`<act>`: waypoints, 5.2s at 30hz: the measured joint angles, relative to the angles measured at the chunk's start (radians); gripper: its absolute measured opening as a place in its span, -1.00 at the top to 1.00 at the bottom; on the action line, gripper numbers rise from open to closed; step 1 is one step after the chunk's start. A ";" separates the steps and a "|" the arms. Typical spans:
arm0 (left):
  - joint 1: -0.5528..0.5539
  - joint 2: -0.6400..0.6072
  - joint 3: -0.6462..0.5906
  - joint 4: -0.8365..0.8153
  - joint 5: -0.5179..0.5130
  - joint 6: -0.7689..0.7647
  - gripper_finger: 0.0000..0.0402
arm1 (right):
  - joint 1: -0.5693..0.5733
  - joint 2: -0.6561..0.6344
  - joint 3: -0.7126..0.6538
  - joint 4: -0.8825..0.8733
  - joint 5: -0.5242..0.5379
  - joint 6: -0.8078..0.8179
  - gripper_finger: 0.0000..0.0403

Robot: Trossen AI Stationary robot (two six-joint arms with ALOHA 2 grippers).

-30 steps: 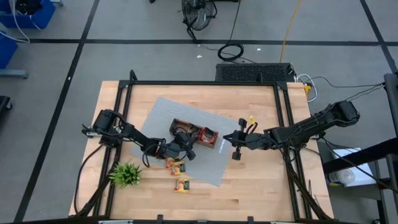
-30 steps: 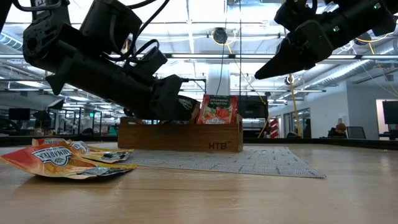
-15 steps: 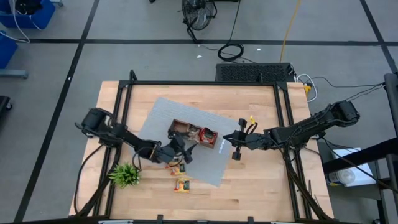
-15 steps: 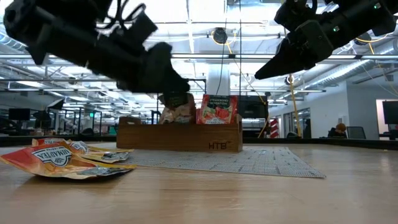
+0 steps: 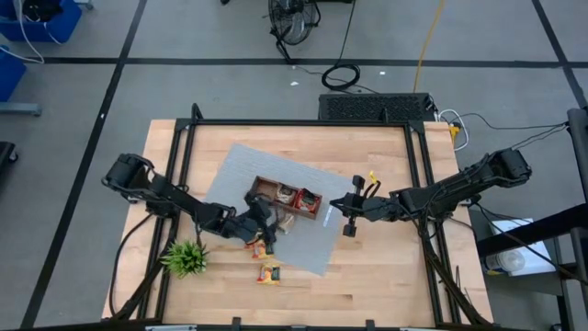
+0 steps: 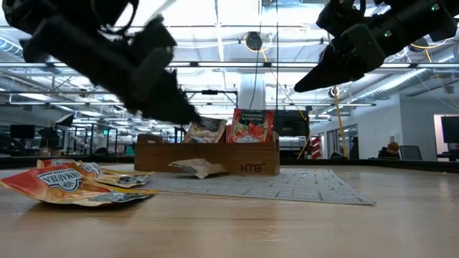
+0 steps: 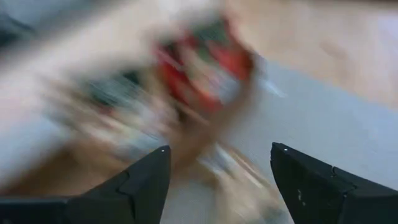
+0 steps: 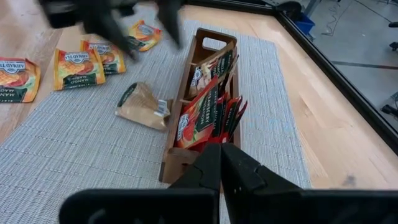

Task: Pick & Place Tea
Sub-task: Put the brown tea bag into the wooden organizer

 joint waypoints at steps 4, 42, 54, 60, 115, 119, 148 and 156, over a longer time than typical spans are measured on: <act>0.002 0.035 0.026 -0.033 0.262 -0.069 -0.35 | 0.000 0.000 0.000 0.003 0.000 -0.003 1.00; 0.163 0.291 0.650 -1.049 0.292 -0.252 -0.51 | 0.000 0.000 0.001 0.015 -0.001 0.016 1.00; 0.142 0.291 0.649 -1.148 0.388 -0.241 -0.10 | 0.000 0.000 0.001 0.014 -0.002 0.016 1.00; 0.112 0.291 0.649 -1.186 0.389 -0.181 0.74 | 0.000 0.000 0.001 0.015 -0.035 0.016 1.00; 0.159 0.418 1.260 -1.963 0.129 0.236 1.00 | -0.057 0.138 -0.058 0.450 -0.185 -0.156 0.92; 0.124 0.418 1.260 -1.963 0.130 0.193 1.00 | -0.080 0.243 -0.017 0.622 -0.369 -0.209 0.66; 0.082 0.417 1.259 -1.961 0.185 0.148 1.00 | -0.192 0.590 0.289 0.622 -0.471 -0.292 0.03; 0.082 0.418 1.258 -1.961 0.186 0.153 1.00 | -0.222 0.589 0.290 0.595 -0.529 -0.284 0.59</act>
